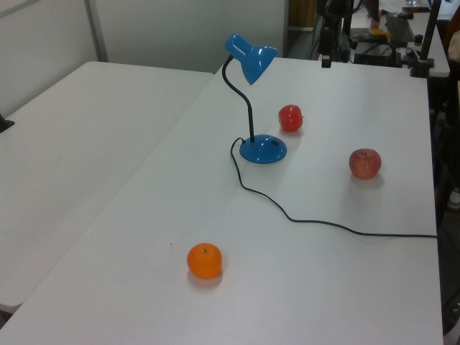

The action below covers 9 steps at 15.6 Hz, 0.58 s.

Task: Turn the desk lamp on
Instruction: 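Move the gripper from rest toward the blue desk lamp base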

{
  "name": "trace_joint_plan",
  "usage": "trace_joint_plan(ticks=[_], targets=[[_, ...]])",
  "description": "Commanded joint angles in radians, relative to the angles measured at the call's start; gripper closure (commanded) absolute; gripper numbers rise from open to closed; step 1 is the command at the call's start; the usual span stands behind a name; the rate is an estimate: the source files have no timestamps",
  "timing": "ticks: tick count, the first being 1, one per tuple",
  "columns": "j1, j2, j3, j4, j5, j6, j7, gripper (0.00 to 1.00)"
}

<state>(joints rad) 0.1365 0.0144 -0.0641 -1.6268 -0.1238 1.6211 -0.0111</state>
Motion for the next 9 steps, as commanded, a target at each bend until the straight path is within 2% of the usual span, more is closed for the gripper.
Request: trace_joint_plan(ticks=[1,7,9], targets=[[0.012,-0.016,-0.008,0.001,-0.005,-0.038,0.019,0.00],[0.009,-0.014,-0.008,0.001,-0.005,-0.037,0.019,0.00],[0.008,-0.014,-0.008,0.001,-0.005,-0.038,0.010,0.19]])
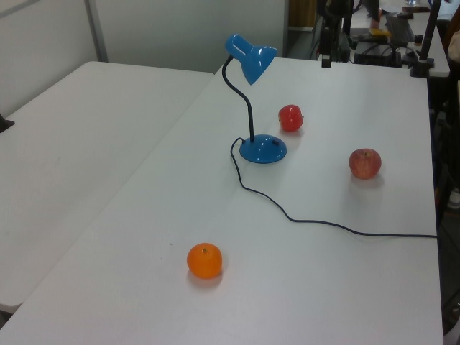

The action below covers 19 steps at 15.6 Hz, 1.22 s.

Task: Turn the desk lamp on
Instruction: 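Move the gripper from rest toward the blue desk lamp base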

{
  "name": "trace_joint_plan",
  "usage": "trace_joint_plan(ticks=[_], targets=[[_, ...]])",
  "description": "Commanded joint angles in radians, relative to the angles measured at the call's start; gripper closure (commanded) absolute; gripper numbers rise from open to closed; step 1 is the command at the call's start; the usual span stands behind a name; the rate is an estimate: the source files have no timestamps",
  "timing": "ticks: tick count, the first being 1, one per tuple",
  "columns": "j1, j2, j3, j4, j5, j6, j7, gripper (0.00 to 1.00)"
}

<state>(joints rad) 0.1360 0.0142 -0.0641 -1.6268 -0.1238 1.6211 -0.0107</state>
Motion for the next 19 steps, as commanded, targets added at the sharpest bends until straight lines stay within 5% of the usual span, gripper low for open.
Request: trace_joint_plan(ticks=[1,6,13,19], targets=[[0.008,-0.014,-0.008,0.001,-0.005,-0.037,0.008,0.33],[0.007,-0.014,-0.009,0.001,-0.002,-0.037,0.005,1.00],[0.004,-0.011,-0.010,-0.014,0.003,-0.020,-0.012,1.00],[0.004,0.004,-0.008,-0.139,0.019,0.137,-0.043,1.00]])
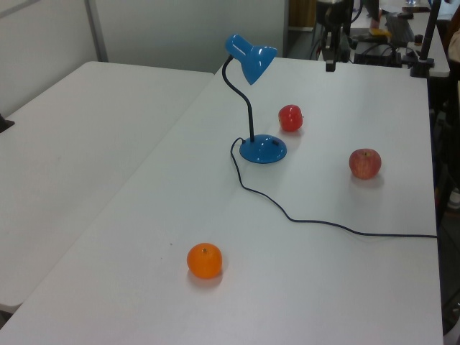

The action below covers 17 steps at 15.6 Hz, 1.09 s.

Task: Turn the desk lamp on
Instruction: 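Move the gripper from rest toward the blue desk lamp base, then lower the gripper onto the switch on the blue lamp base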

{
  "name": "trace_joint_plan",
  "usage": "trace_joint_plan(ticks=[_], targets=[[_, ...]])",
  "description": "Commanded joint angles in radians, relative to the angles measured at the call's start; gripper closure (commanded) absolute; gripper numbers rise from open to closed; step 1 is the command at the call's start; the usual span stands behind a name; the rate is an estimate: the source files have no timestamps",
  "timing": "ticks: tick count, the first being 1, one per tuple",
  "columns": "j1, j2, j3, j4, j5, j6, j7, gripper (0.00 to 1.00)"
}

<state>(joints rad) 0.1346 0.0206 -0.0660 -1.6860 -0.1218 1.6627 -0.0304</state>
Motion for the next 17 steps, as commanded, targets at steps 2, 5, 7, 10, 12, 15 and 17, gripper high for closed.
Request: trace_joint_plan(ticks=[2,5,7,10,12,15,17], targets=[[0.005,0.007,-0.006,-0.122,0.033,0.158,-0.019,1.00],[0.005,0.027,-0.006,-0.196,0.036,0.265,-0.013,1.00],[0.003,0.032,-0.006,-0.256,0.036,0.354,-0.011,1.00],[0.003,0.076,-0.008,-0.288,0.036,0.471,-0.006,1.00],[0.003,0.114,-0.008,-0.293,0.036,0.540,0.012,1.00],[0.002,0.171,-0.008,-0.294,0.036,0.652,0.055,1.00],[-0.006,0.200,-0.008,-0.293,0.036,0.712,0.060,1.00]])
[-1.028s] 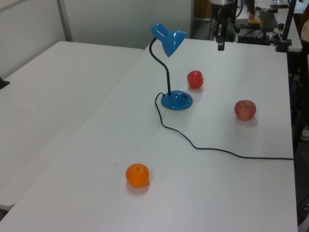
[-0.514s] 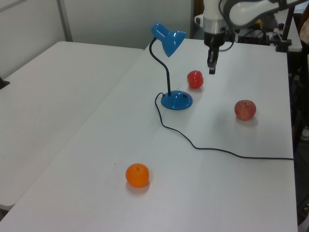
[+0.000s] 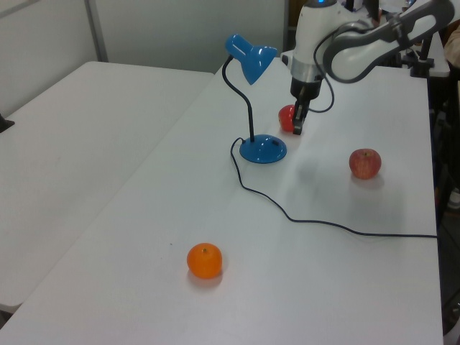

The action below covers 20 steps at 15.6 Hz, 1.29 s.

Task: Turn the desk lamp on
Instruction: 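Lower the gripper onto the switch on the blue lamp base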

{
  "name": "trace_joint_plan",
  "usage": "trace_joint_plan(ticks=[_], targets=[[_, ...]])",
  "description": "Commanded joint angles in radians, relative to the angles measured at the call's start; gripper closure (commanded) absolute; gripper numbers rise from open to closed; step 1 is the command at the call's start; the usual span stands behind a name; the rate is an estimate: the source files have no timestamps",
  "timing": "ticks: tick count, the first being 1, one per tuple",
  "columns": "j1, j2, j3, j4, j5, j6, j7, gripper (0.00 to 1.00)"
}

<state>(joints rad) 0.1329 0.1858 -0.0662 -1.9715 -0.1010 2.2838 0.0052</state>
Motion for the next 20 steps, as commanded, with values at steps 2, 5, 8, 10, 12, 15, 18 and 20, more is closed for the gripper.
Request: trace_joint_plan(ticks=[2,5,8,10,12,15,18,20], targets=[[-0.010,0.052,-0.007,-0.004,0.015,0.135,0.035,1.00],[-0.025,0.078,-0.009,0.003,0.014,0.193,0.052,1.00],[-0.041,0.103,-0.009,0.008,0.012,0.246,0.052,1.00],[-0.052,0.115,-0.009,0.010,0.011,0.278,0.050,1.00],[-0.052,0.126,-0.009,0.010,0.011,0.298,0.050,1.00],[-0.052,0.129,-0.009,0.013,0.007,0.304,0.052,1.00],[-0.050,0.144,-0.009,0.022,0.007,0.322,0.050,1.00],[-0.050,0.146,-0.009,0.022,0.007,0.333,0.050,1.00]])
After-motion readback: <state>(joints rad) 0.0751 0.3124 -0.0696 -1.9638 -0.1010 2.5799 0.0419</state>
